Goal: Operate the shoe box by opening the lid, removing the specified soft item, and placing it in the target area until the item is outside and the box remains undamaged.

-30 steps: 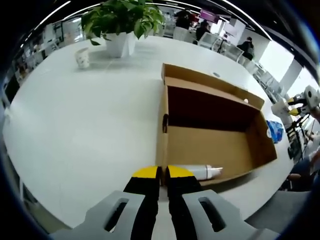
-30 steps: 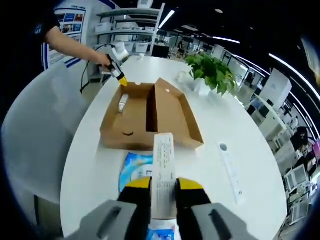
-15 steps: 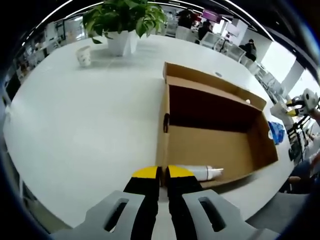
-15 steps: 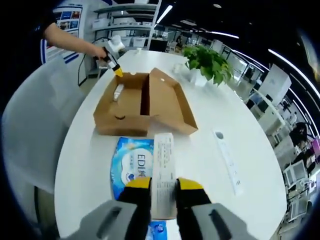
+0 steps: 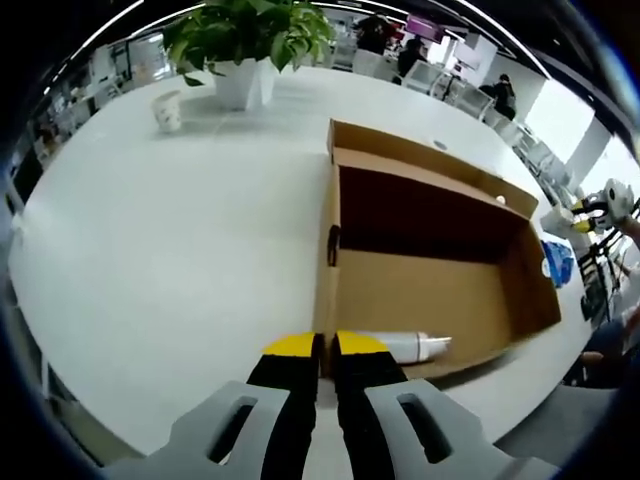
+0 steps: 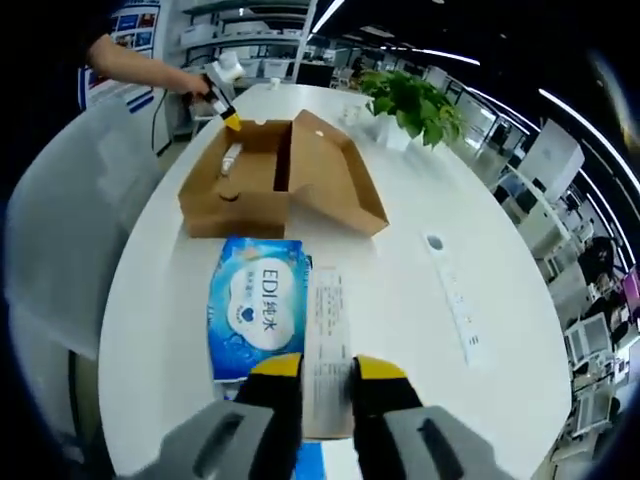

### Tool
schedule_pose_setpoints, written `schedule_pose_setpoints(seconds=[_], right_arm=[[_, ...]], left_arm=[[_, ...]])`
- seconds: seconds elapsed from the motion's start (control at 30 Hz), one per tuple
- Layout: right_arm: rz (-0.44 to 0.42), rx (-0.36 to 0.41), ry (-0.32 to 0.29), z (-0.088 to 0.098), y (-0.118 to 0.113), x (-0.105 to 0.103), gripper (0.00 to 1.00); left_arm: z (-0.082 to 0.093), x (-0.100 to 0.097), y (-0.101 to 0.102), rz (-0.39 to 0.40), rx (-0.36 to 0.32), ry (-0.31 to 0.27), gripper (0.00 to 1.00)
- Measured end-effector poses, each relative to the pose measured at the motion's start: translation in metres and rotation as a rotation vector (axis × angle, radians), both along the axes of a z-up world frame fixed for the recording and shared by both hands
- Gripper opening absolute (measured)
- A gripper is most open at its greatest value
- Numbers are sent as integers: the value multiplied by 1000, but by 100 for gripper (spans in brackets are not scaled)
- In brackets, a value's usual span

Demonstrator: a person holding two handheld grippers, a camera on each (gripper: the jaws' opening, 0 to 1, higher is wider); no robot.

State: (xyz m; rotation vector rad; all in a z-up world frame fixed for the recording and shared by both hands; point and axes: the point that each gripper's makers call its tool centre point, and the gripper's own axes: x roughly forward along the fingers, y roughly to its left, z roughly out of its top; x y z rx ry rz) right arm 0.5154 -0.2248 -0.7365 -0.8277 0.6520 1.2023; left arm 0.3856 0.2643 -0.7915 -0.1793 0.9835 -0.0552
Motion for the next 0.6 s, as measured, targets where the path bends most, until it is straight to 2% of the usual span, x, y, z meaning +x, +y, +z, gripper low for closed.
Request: schedule_pose_setpoints(seconds=[0.33,0.6], right_arm=[[-19,-57,-5,-19,-19,14,15],[-17,-113,-7,-30,-27,12,15]], left_arm=[[-1,0,0,3,10,0,2],[-1,-1,-1,0,15,5,2]])
